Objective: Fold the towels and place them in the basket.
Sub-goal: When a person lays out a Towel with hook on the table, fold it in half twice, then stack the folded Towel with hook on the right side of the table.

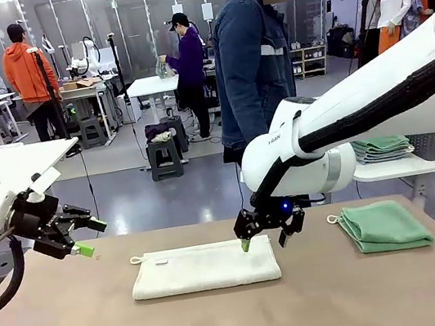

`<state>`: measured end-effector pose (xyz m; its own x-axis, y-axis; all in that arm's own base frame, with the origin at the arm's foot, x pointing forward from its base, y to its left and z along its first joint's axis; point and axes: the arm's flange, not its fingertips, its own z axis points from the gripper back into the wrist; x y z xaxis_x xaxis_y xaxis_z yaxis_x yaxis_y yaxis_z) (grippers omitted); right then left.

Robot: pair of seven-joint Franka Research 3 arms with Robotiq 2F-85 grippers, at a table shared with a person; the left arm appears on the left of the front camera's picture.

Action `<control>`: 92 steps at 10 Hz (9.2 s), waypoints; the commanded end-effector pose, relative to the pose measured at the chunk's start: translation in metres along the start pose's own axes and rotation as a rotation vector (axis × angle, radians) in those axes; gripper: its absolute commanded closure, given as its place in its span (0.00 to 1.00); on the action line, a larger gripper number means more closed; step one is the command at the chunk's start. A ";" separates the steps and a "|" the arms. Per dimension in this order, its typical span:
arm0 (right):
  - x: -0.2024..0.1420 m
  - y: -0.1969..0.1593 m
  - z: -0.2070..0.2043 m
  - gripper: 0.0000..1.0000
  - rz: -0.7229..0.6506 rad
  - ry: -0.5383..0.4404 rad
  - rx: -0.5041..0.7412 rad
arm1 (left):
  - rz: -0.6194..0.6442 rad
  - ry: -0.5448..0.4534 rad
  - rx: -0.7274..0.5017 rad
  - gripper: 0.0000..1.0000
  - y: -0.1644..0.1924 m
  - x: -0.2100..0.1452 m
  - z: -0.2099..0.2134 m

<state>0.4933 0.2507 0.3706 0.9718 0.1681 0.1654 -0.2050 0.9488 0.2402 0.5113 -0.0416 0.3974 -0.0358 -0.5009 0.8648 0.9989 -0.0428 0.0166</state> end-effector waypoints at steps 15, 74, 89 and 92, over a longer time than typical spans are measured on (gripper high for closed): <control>0.053 -0.017 -0.080 0.10 -0.201 -0.011 -0.131 | -0.011 0.012 0.001 0.02 -0.001 0.003 0.001; 0.051 -0.007 0.013 0.00 -0.053 0.122 0.098 | -0.011 0.012 0.001 0.02 -0.001 0.003 0.001; 0.076 -0.010 -0.089 0.00 -0.187 0.026 0.098 | -0.011 0.012 0.001 0.02 -0.001 0.003 0.001; 0.077 -0.010 -0.103 0.00 -0.173 0.068 0.112 | -0.011 0.012 0.001 0.02 -0.001 0.003 0.001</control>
<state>0.5784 0.2760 0.2855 0.9972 0.0244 0.0701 -0.0482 0.9310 0.3619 0.5115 -0.0428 0.3988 -0.0406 -0.5031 0.8633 0.9987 -0.0461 0.0201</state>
